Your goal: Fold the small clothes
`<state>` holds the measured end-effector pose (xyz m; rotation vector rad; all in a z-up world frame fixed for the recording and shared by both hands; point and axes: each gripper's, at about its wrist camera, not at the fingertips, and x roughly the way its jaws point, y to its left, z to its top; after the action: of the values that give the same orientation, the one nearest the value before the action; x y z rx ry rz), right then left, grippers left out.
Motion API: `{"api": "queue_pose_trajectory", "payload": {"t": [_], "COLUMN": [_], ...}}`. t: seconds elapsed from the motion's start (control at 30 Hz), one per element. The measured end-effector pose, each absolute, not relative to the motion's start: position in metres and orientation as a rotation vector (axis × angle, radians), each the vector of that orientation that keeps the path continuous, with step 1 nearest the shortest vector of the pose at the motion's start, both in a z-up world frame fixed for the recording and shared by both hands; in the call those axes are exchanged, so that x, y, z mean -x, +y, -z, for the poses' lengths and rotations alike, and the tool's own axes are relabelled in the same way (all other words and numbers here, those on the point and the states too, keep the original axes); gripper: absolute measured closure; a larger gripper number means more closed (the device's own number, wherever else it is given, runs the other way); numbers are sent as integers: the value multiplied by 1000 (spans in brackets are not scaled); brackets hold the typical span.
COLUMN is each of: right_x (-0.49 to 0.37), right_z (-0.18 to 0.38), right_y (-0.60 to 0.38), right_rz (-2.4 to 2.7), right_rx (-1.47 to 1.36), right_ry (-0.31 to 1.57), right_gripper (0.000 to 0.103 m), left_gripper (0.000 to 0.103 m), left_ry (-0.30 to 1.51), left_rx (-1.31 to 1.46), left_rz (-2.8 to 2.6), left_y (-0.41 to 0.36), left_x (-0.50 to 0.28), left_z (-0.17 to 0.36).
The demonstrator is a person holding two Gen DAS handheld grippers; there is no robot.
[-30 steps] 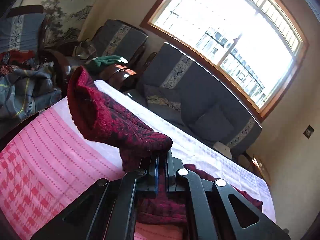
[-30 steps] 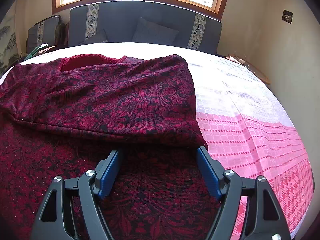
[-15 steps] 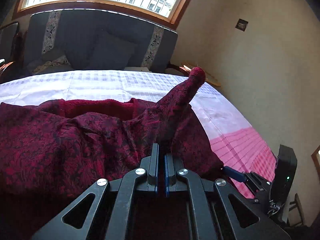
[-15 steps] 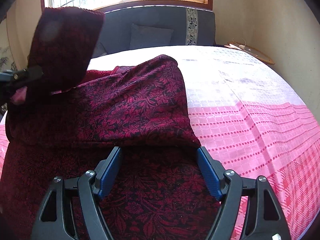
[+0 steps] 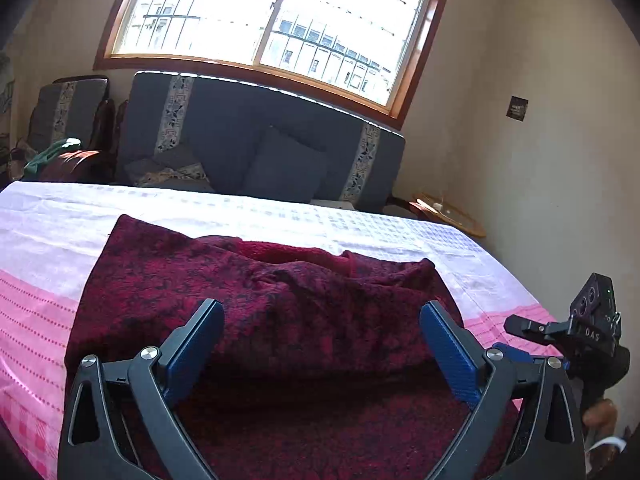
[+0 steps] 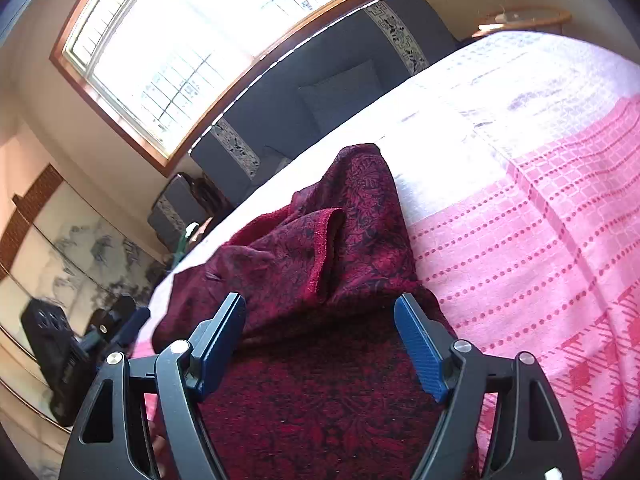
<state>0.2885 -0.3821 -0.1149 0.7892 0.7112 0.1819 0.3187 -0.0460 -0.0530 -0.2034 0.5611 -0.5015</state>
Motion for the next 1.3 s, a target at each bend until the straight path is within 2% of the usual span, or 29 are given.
{"api": "queue_pose_trajectory", "payload": {"t": [0.1, 0.17, 0.33, 0.4, 0.47, 0.5, 0.6, 0.73, 0.83, 1.03, 1.3], "right_x": [-319, -340, -393, -407, -414, -417, -413, -404, -409, -410, -413], "right_z": [114, 113, 128, 134, 143, 148, 141, 106, 95, 128, 148], "right_y": [-387, -382, -368, -362, -349, -343, -336, -363, -387, -398, -389], "right_rz": [-242, -235, -223, -225, -208, -199, -194, -165, -152, -122, -89], "right_rx": [-827, -779, -730, -734, -714, -702, -650, -630, -636, -609, -546], "right_ry": [783, 820, 941, 964, 1019, 1046, 991, 835, 817, 884, 871], "right_gripper": [28, 28, 38, 47, 88, 91, 94, 96, 96, 96, 96], "left_gripper": [5, 5, 5, 5, 5, 5, 5, 5, 4, 5, 5], "left_ry": [598, 653, 694, 700, 705, 708, 702, 662, 677, 721, 750], "left_rx": [212, 312, 525, 501, 465, 455, 476, 479, 429, 435, 440], "left_rz": [444, 439, 463, 454, 438, 432, 426, 402, 377, 378, 347], "left_y": [-23, -7, 23, 19, 14, 12, 16, 22, 14, 12, 13], "left_x": [-330, -338, -347, -348, -349, -348, -348, -340, -340, -346, -350], "left_z": [78, 98, 121, 122, 121, 120, 120, 114, 114, 121, 125]}}
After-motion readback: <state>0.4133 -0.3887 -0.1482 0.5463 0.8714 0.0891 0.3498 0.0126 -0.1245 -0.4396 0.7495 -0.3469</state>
